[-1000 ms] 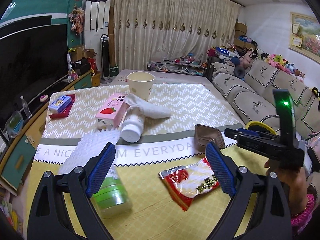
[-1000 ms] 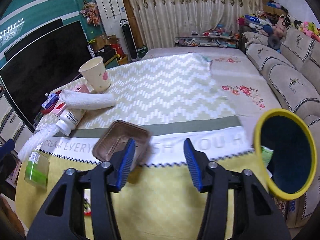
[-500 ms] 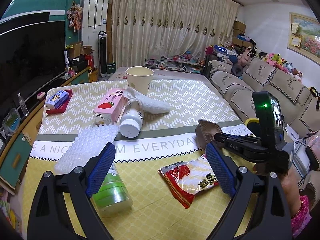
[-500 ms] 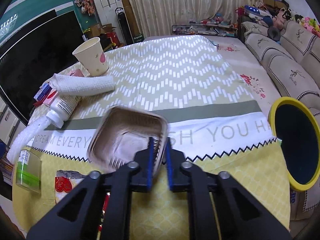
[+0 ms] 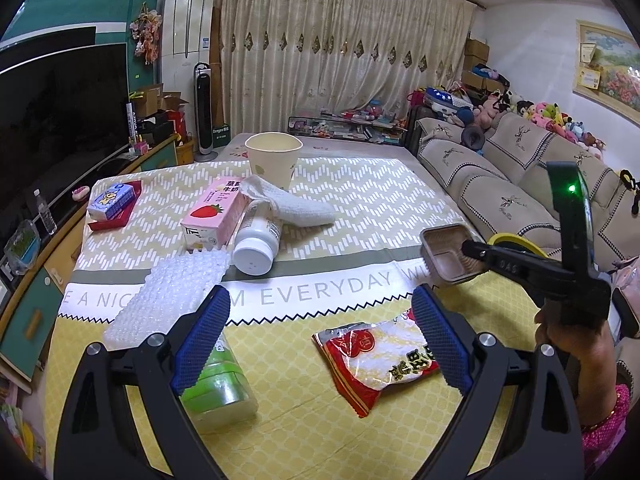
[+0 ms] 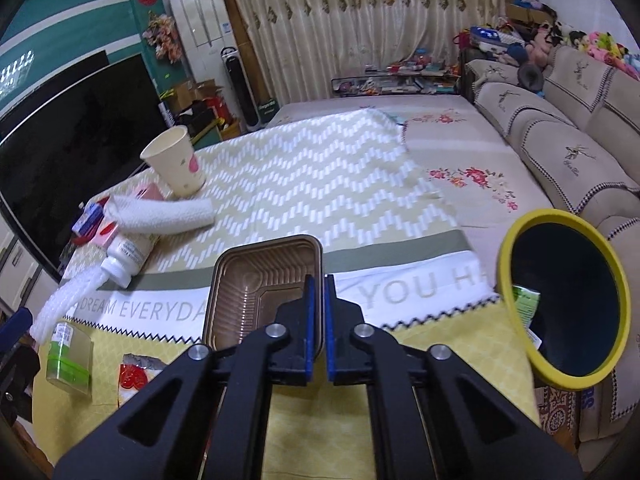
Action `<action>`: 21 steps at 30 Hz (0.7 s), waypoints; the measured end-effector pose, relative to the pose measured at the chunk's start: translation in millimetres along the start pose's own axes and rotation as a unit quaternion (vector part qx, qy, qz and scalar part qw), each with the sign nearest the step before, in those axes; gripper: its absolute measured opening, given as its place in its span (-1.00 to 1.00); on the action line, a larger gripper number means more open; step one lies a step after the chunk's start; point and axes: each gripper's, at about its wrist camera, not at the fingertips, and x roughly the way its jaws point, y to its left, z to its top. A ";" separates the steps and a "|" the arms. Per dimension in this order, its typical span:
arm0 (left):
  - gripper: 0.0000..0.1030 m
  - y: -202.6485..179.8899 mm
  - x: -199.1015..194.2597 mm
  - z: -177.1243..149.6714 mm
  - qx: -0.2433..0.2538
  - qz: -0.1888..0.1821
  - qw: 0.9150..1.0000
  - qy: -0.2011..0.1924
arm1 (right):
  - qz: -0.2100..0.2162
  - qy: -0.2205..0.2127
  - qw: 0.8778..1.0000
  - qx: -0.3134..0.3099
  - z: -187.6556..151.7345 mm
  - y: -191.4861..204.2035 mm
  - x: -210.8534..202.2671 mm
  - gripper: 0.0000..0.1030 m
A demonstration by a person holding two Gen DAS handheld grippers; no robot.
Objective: Collect trash
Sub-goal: 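Grasp the brown plastic tray with the right gripper, then carry the brown tray over the yellow bin and open the right gripper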
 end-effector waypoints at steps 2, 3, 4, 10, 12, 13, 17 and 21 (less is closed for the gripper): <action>0.77 -1.7 0.6 -0.3 0.002 0.000 1.000 0.001 | -0.008 -0.005 1.000 0.008 0.6 -8.6 -3.4 -0.92; 0.77 -3.7 1.1 -0.3 0.003 -0.001 1.000 0.002 | -0.010 -0.007 1.000 0.013 1.2 -13.9 -4.8 -0.92; 0.77 -4.7 1.2 -0.1 0.004 -0.001 1.000 0.002 | -0.012 -0.009 1.000 0.018 1.1 -19.4 -5.5 -0.92; 0.77 -15.0 4.5 -0.5 0.015 -0.003 1.000 0.006 | -0.044 -0.025 0.997 0.057 3.3 -61.9 -15.2 -0.92; 0.77 -17.0 5.8 0.1 0.015 -0.005 1.000 0.008 | -0.057 -0.031 0.995 0.072 3.6 -79.5 -19.2 -0.92; 0.77 -17.4 6.1 0.0 0.016 -0.006 1.000 0.008 | -0.063 -0.034 0.994 0.079 3.3 -86.5 -20.7 -0.92; 0.77 -20.7 8.4 -0.1 0.020 -0.006 1.000 0.010 | -0.097 -0.043 0.988 0.109 2.4 -122.7 -27.1 -0.91; 0.77 -24.6 10.5 0.1 0.022 -0.007 1.000 0.014 | -0.132 -0.047 0.981 0.131 -1.4 -153.6 -30.1 -0.91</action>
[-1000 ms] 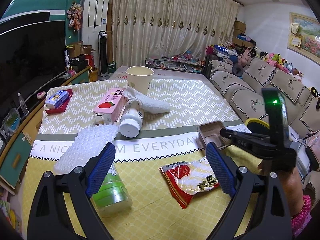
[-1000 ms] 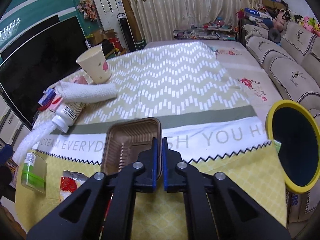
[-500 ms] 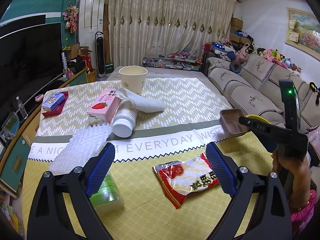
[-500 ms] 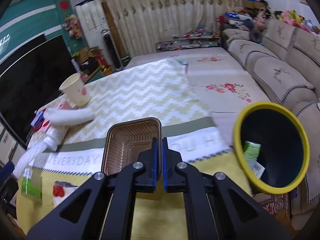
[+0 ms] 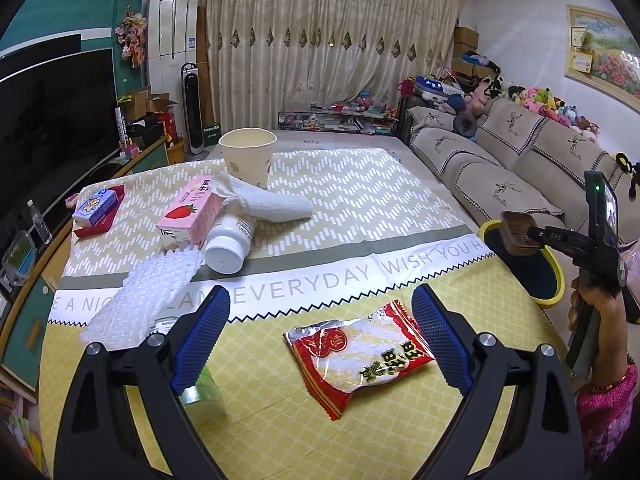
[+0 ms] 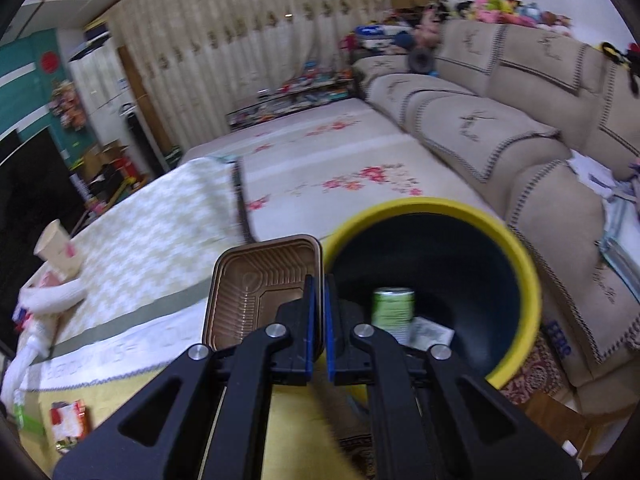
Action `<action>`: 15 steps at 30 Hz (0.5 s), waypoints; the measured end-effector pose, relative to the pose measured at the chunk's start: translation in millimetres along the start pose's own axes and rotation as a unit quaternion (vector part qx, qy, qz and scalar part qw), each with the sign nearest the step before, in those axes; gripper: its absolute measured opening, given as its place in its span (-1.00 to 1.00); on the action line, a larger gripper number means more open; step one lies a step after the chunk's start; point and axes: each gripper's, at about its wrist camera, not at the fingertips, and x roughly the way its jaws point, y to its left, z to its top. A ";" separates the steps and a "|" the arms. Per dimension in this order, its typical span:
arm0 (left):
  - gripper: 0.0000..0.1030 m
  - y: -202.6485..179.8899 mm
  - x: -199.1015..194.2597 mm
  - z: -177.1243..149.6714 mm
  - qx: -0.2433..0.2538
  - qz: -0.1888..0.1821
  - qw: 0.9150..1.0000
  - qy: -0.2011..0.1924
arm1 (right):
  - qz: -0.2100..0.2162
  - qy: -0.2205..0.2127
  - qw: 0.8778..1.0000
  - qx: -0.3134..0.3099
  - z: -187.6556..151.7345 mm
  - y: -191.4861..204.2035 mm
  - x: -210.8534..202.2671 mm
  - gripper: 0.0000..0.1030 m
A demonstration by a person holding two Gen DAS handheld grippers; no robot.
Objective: Collect trash
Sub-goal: 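Carry the brown tray over the yellow bin and open the right gripper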
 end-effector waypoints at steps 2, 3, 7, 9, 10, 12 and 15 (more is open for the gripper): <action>0.77 -2.7 1.6 0.1 0.002 0.000 1.000 0.002 | -0.013 0.001 1.000 0.013 0.5 -15.0 3.7 -0.91; 0.77 -3.0 2.2 -0.1 0.003 0.000 1.000 0.002 | -0.021 0.002 1.000 0.019 0.8 -22.9 6.0 -0.91; 0.77 -7.0 4.6 1.0 0.008 -0.001 1.000 0.004 | -0.037 0.006 0.999 0.033 1.0 -41.7 14.1 -0.91; 0.77 -9.3 6.4 0.9 0.010 -0.002 1.000 0.006 | -0.042 0.010 0.998 0.038 0.9 -47.9 17.3 -0.87; 0.77 -10.6 7.1 1.0 0.011 -0.003 1.000 0.007 | -0.044 0.011 0.998 0.041 0.6 -51.6 18.5 -0.86; 0.77 -13.1 8.0 2.3 0.014 -0.003 1.000 0.008 | -0.046 0.012 0.998 0.048 1.7 -57.6 19.3 -0.73; 0.77 -15.5 8.6 2.4 0.017 -0.004 1.000 0.009 | -0.044 0.012 0.998 0.052 0.5 -61.7 20.4 -0.58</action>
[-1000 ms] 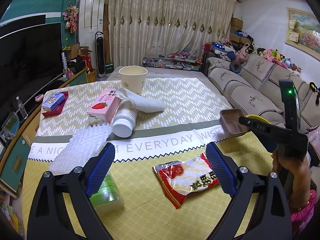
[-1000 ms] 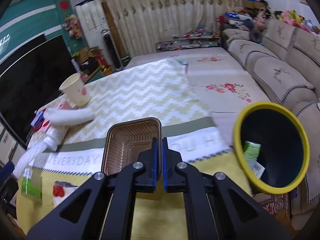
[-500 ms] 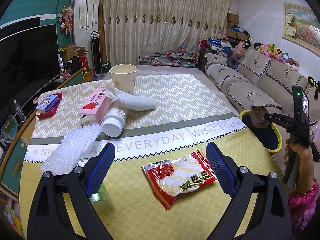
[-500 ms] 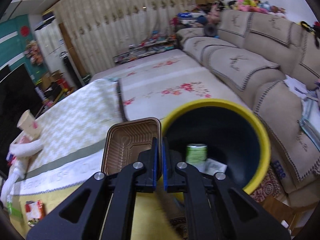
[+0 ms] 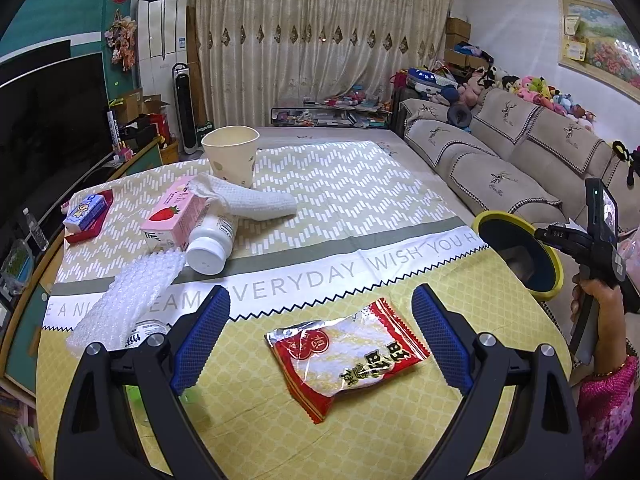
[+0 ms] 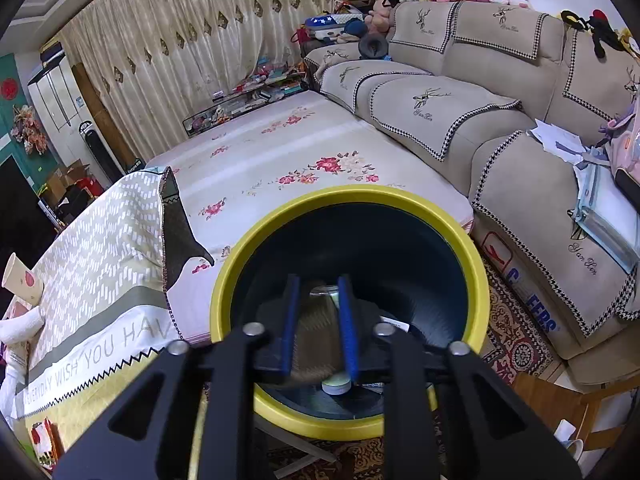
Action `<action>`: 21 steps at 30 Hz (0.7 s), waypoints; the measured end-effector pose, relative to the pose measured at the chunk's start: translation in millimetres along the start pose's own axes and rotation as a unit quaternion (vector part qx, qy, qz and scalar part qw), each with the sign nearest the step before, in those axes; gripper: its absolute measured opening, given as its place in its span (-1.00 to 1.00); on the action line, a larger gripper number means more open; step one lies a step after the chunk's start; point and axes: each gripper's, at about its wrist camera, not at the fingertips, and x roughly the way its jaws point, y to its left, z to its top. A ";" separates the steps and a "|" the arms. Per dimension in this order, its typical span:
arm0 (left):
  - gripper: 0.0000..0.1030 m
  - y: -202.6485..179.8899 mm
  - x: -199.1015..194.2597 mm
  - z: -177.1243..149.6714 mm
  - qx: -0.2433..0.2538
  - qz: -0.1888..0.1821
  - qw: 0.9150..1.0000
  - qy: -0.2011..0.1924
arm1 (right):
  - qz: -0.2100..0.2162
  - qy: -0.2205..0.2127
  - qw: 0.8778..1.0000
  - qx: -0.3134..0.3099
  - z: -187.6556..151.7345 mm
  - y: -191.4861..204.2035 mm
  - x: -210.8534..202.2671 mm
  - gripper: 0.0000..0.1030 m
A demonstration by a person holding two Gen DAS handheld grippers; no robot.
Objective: Collect trash
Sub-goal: 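Carry the brown tray over the yellow bin and open the right gripper, then grasp the red-and-white snack bag with the left gripper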
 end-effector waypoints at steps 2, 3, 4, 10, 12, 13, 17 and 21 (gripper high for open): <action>0.77 -0.9 0.8 0.1 0.000 -0.001 1.000 0.001 | 0.002 0.000 1.000 0.000 1.0 -0.8 -0.3 -0.57; 0.77 -1.3 1.3 0.1 0.000 -0.001 1.000 0.002 | 0.004 0.000 1.000 0.000 0.8 -0.7 -0.3 -0.56; 0.77 -1.0 1.8 -0.1 0.000 -0.001 1.000 0.002 | 0.005 0.000 1.000 -0.001 0.5 -0.4 -0.7 -0.55; 0.77 -2.1 7.0 -4.1 -0.005 -0.004 1.000 0.011 | 0.009 0.002 1.000 -0.002 -1.2 2.9 -2.9 -0.48; 0.77 -4.6 10.1 -6.8 -0.010 -0.010 1.000 0.020 | 0.012 0.002 1.000 -0.002 -1.7 4.0 -3.8 -0.48; 0.78 -6.6 11.8 -8.7 -0.010 -0.014 1.000 0.025 | 0.013 0.003 1.000 -0.003 -2.0 4.3 -3.9 -0.47; 0.81 -15.1 19.0 -19.4 -0.001 -0.018 0.999 0.041 | 0.019 0.002 1.000 -0.004 -2.5 5.7 -4.9 -0.44; 0.81 -15.6 27.1 -26.5 0.000 -0.019 0.998 0.054 | 0.025 0.003 1.000 -0.004 -3.0 6.5 -5.7 -0.44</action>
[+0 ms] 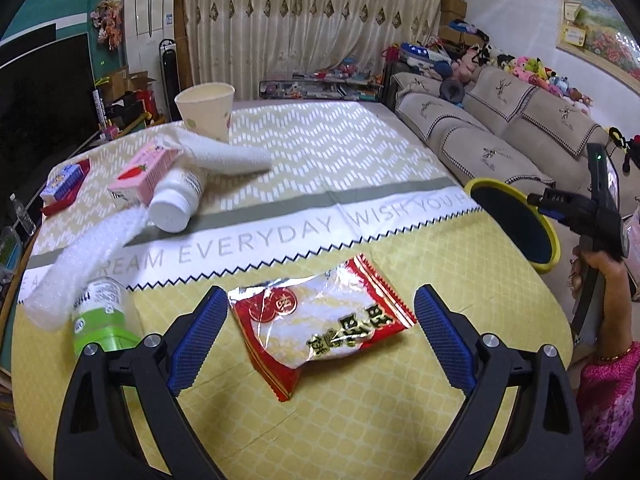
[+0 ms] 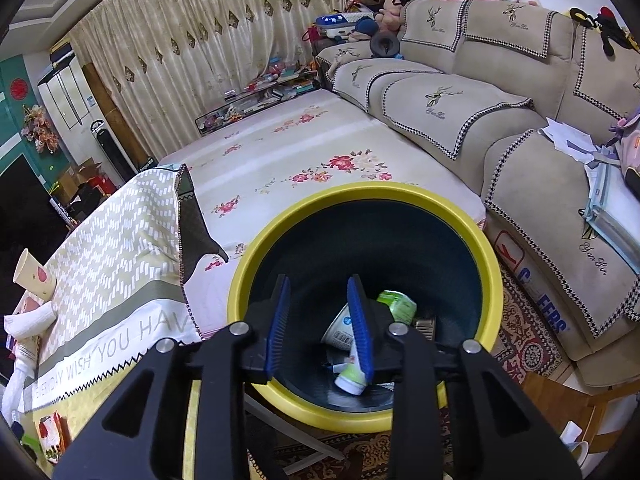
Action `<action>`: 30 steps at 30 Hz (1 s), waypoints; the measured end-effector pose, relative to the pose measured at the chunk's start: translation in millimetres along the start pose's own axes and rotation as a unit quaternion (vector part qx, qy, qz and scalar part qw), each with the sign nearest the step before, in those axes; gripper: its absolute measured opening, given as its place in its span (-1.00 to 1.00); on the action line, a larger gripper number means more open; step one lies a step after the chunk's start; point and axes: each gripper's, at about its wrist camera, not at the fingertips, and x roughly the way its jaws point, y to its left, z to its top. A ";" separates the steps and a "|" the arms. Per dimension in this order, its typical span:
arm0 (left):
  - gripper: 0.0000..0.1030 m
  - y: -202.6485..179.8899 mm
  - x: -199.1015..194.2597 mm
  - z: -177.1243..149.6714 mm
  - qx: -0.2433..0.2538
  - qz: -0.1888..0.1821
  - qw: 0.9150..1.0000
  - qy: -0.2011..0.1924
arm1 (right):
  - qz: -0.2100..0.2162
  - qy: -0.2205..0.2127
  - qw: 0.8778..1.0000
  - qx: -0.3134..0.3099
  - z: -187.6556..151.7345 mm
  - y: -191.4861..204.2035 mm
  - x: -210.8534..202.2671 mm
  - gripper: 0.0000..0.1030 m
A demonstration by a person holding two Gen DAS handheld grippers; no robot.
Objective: Collect trash
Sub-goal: 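Grasp the red-and-white snack bag with the left gripper, then carry the snack bag over the yellow bin and open the left gripper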
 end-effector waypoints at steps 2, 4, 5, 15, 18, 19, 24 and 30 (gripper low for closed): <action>0.81 1.7 4.9 -1.6 -0.002 -0.001 1.000 0.009 | 0.002 0.000 1.000 0.000 0.3 0.2 -0.2 -0.41; 0.81 3.2 10.8 -3.2 -0.007 -0.006 1.000 0.023 | 0.004 0.001 1.000 0.000 -0.1 0.9 -0.6 -0.41; 0.81 3.6 14.5 -4.5 -0.012 -0.007 0.999 0.031 | 0.005 0.002 1.000 0.000 -0.5 1.4 -0.8 -0.40; 0.83 11.2 40.0 -9.6 0.009 -0.022 0.997 0.073 | 0.013 0.003 1.000 0.000 -0.6 2.4 -1.9 -0.38; 0.83 9.9 42.8 -10.2 0.020 -0.017 0.997 0.074 | 0.013 0.004 1.000 0.000 -1.0 2.5 -1.5 -0.38; 0.83 8.1 43.4 -10.7 0.025 -0.015 0.997 0.072 | 0.013 0.004 1.000 0.000 -1.0 2.3 -1.3 -0.37; 0.60 1.2 45.1 -8.2 0.032 -0.015 0.997 0.065 | 0.014 0.005 1.000 0.000 -1.4 2.7 -0.8 -0.36; -0.22 -3.4 43.0 -4.5 0.042 -0.025 0.997 0.061 | 0.016 0.005 1.000 0.000 -2.3 3.5 -0.6 -0.36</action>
